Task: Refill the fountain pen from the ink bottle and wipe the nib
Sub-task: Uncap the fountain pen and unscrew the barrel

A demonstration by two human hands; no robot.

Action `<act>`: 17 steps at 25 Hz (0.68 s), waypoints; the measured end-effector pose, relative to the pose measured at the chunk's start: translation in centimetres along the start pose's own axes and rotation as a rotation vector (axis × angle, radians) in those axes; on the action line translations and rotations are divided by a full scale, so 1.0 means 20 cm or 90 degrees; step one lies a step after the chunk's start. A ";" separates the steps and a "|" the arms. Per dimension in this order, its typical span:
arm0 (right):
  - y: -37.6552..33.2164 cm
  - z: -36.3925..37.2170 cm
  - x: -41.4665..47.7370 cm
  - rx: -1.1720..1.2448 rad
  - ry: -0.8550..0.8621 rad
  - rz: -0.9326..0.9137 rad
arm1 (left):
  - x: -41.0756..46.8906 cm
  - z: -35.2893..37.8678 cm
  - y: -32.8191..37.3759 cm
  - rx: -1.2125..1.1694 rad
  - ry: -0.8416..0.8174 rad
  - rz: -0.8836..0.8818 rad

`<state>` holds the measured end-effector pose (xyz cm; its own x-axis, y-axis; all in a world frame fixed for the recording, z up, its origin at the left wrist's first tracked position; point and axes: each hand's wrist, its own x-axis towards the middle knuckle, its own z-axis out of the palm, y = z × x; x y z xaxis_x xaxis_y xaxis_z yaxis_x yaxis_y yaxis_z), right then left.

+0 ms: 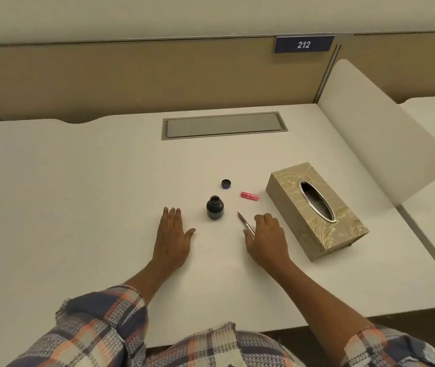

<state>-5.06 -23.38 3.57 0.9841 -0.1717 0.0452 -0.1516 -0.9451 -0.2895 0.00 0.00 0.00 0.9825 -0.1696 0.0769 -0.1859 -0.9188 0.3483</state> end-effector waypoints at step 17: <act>0.00 -0.17 -0.04 0.455 -0.006 0.256 | -0.04 -0.19 0.41 -0.487 0.001 -0.146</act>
<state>-6.18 -24.23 6.67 0.8686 -0.4541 -0.1983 -0.4000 -0.4064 -0.8215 -2.39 -6.08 6.46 0.9973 -0.0047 -0.0728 0.0637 -0.4304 0.9004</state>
